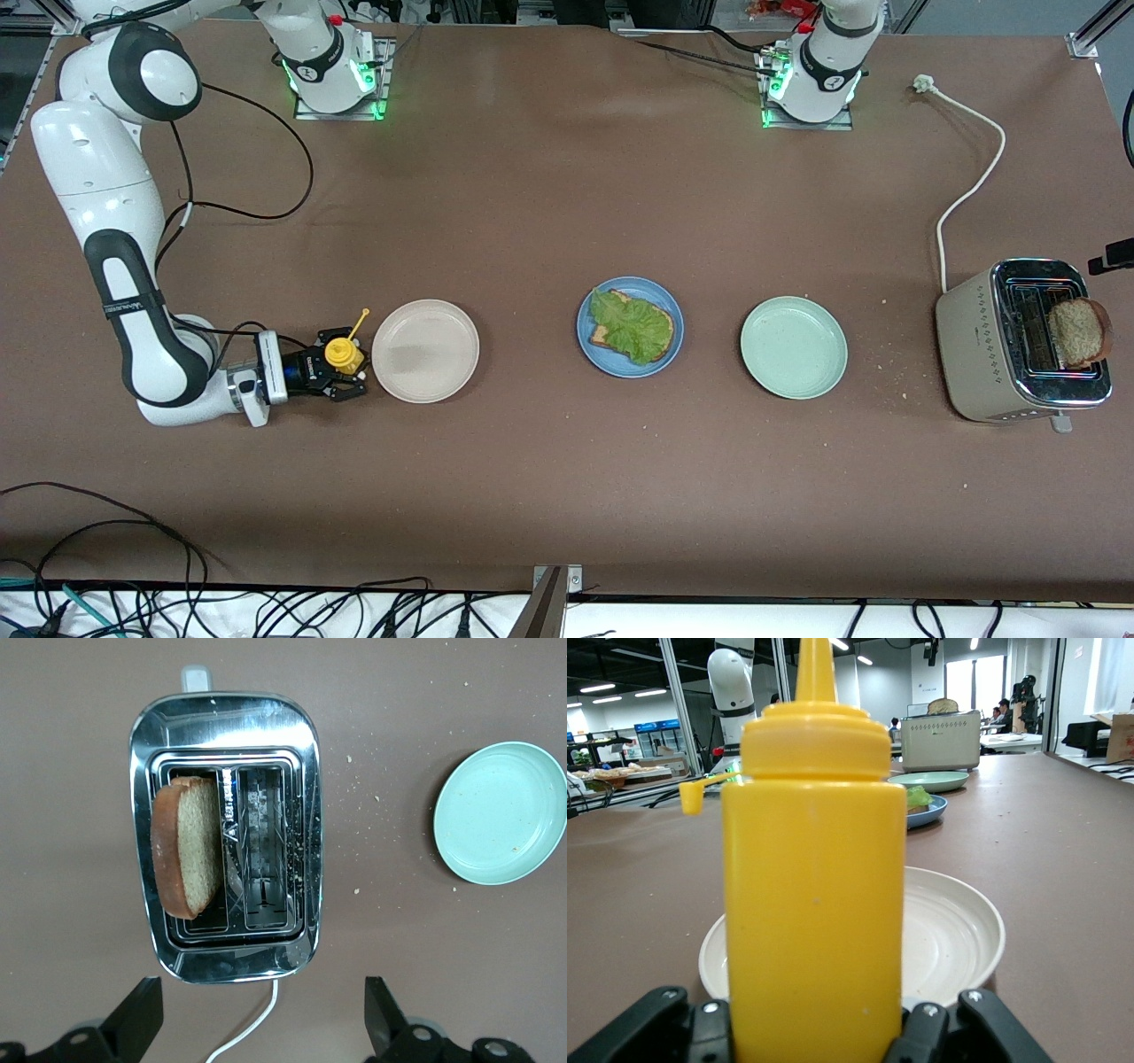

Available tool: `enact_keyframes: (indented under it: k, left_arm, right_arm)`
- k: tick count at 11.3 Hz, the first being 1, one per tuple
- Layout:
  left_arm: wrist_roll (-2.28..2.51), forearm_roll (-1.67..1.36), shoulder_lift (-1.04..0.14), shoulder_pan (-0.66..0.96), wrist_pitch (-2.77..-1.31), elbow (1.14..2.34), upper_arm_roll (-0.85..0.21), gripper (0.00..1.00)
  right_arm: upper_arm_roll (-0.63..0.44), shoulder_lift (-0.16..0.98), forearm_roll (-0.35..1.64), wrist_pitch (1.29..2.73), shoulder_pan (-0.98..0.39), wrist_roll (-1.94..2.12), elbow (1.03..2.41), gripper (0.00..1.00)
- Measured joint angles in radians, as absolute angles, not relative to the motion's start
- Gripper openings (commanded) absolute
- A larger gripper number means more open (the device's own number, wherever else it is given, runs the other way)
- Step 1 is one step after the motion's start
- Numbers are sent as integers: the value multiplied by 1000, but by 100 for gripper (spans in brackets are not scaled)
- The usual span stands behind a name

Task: Make sandwich in blue plate with both arms
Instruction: 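Lower the mustard with the right gripper while the left gripper reaches the toaster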

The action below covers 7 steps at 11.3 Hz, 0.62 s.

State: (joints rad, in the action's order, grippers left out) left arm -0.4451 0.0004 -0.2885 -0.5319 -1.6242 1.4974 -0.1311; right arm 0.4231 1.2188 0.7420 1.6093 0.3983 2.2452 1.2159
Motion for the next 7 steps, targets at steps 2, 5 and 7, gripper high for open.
enact_keyframes:
  k: [2, 5, 7]
  left_arm:
    - [-447, 0, -304, -532, -1625, 1482, -133, 100]
    - [-447, 0, -341, -547, -1627, 1449, -130, 100]
    - [-448, 0, -372, -557, -1629, 1434, -128, 100]
  right_arm:
    - [429, 1225, 745, 1604, 418, 2245, 1216, 0]
    - [433, 1243, 769, 1584, 442, 2245, 1216, 0]
    - [433, 1261, 813, 1575, 454, 2245, 1218, 15]
